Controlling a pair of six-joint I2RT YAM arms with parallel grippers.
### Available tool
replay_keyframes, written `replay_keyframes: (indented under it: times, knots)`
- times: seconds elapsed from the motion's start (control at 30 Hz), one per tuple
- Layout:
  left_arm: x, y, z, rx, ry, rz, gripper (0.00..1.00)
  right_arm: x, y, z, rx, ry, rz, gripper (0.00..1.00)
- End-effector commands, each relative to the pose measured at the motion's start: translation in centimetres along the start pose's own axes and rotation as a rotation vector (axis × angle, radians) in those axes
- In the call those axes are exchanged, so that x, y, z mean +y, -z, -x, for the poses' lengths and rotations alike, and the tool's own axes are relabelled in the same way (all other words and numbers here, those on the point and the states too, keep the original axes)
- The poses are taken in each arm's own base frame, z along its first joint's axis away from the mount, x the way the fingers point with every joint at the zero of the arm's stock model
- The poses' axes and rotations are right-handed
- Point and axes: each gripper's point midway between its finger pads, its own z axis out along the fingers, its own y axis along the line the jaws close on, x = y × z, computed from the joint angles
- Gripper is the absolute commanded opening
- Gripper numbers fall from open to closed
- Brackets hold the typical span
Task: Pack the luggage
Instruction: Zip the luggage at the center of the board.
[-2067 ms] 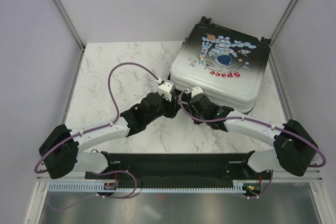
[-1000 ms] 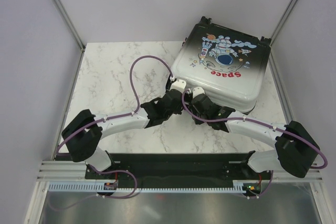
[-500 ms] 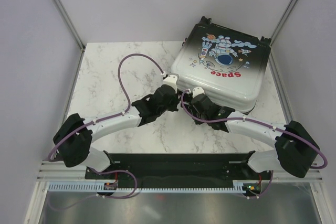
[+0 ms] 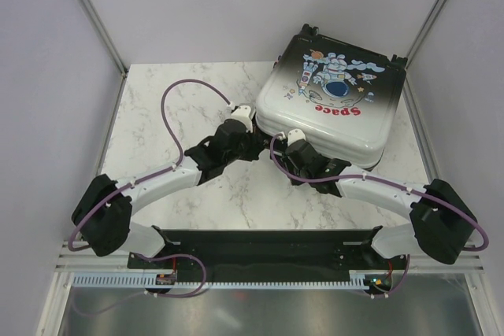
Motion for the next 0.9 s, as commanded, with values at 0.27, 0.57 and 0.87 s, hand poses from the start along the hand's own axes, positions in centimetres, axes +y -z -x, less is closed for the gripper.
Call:
replay_keyframes:
  times: [0.27,0.57,0.87]
  knots:
    - [11.5,3.2,7.4,-0.235,0.042,0.37,0.02,-7.0,2.1,-12.3,0.419,-0.234,-0.361,0.0]
    - [13.3,5.5,9.4,-0.298,0.053,0.405,0.02,-7.3,2.2,-12.3,0.42,-0.235,-0.385,0.0]
    - [13.2,6.2,9.5,-0.309,0.064,0.384,0.02,-7.4,2.2,-12.3,0.421,-0.231,-0.39,0.0]
